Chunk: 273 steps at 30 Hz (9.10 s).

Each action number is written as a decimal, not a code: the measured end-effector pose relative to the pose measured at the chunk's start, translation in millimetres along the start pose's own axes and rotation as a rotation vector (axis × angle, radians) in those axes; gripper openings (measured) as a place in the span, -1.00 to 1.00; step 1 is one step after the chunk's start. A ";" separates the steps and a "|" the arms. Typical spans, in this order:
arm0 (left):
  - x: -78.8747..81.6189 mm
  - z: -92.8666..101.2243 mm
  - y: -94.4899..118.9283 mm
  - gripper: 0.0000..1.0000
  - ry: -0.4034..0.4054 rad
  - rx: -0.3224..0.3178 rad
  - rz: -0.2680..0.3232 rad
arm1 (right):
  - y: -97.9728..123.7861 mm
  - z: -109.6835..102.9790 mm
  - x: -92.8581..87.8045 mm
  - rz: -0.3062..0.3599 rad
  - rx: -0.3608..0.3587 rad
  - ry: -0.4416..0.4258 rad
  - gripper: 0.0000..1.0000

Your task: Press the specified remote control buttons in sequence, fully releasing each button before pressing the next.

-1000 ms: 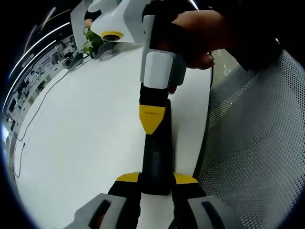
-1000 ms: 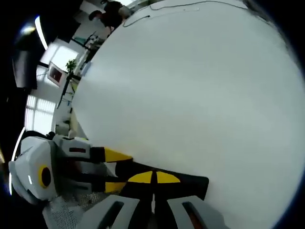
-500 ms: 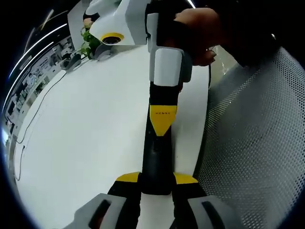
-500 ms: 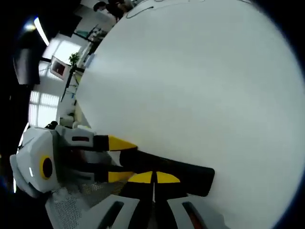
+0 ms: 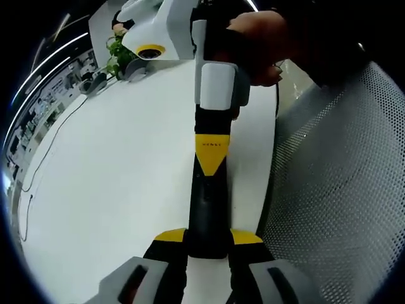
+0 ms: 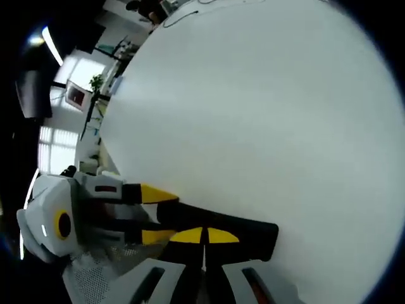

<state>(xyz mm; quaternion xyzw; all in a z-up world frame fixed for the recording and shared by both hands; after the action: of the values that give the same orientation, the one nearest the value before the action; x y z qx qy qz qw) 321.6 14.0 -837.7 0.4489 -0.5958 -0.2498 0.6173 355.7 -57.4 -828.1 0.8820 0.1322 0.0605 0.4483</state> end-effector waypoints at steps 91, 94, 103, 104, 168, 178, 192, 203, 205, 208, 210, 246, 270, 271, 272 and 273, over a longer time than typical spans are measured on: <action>0.9 -1.1 -1.4 -0.51 -0.005 -0.010 0.018 | -15.2 -19.0 -2.7 -0.022 -0.060 0.104 -1.00; 0.8 -1.2 -1.4 -0.51 -0.002 -0.008 0.020 | -15.3 -18.3 -2.8 -0.024 -0.078 0.116 -1.00; 0.5 -1.0 -1.2 -0.51 -0.005 -0.006 0.028 | -13.7 -17.1 -3.4 -0.025 -0.056 0.099 -1.00; 0.6 -0.8 -1.1 -0.51 -0.004 -0.006 0.028 | -13.7 -17.1 -3.3 -0.026 -0.054 0.086 -1.00; 0.5 -0.4 -1.0 -0.51 0.000 0.002 0.028 | -11.1 -15.9 -4.9 -0.010 -0.136 0.169 -1.00; 1.3 -0.3 -1.4 -0.50 0.027 0.014 0.027 | -10.7 -15.3 -4.0 0.002 -0.141 0.198 -1.00; 1.5 0.2 -0.8 -0.50 0.042 0.026 0.027 | 58.2 -62.1 31.1 0.402 0.136 0.139 -1.00; 1.5 0.1 -1.3 -0.50 0.038 0.024 0.026 | 117.0 -87.0 25.7 0.742 0.116 0.339 -1.00; 1.3 -0.1 -1.6 -0.50 0.037 0.024 0.026 | 126.2 -90.9 21.0 0.785 0.101 0.389 -1.00; 1.2 -0.3 -1.6 -0.50 0.036 0.023 0.026 | 142.6 -94.2 13.1 0.871 0.067 0.452 -0.96; 1.4 -0.4 -1.6 -0.50 0.035 0.022 0.025 | 153.2 -97.0 6.4 0.904 0.064 0.479 -0.88; 4.6 -1.5 -3.4 -0.51 -0.005 -0.004 -0.017 | 180.7 -62.6 -45.2 1.129 -0.095 0.528 0.70; 9.0 -19.4 -6.5 -0.53 -0.163 -0.166 -0.135 | 162.1 -48.1 -44.1 1.005 -0.221 0.502 0.66; 9.3 -20.9 -6.8 -0.53 -0.169 -0.168 -0.138 | 161.0 -47.2 -43.9 0.998 -0.224 0.500 0.68; 9.4 -24.2 -7.5 -0.53 -0.191 -0.167 -0.143 | 160.1 -46.0 -44.4 0.991 -0.227 0.497 0.69; 9.7 -25.7 -7.9 -0.53 -0.192 -0.169 -0.146 | 159.9 -45.7 -44.7 0.988 -0.227 0.495 0.69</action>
<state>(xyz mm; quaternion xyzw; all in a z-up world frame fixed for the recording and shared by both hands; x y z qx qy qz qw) 349.7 8.7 -836.6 0.4117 -0.5947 -0.3853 0.5731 331.2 -125.0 -671.6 0.7449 -0.2026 0.4821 0.4143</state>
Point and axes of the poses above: the point that each gripper's makers call its tool centre point, and the gripper's own axes: y roughly backward along the fingers, z roughly to its right, x roughly out of its top, the point moved 3 cm from there along y, roughly backward along the fingers, and after that the axes turned 12 degrees about -y, right-handed, at the moved point
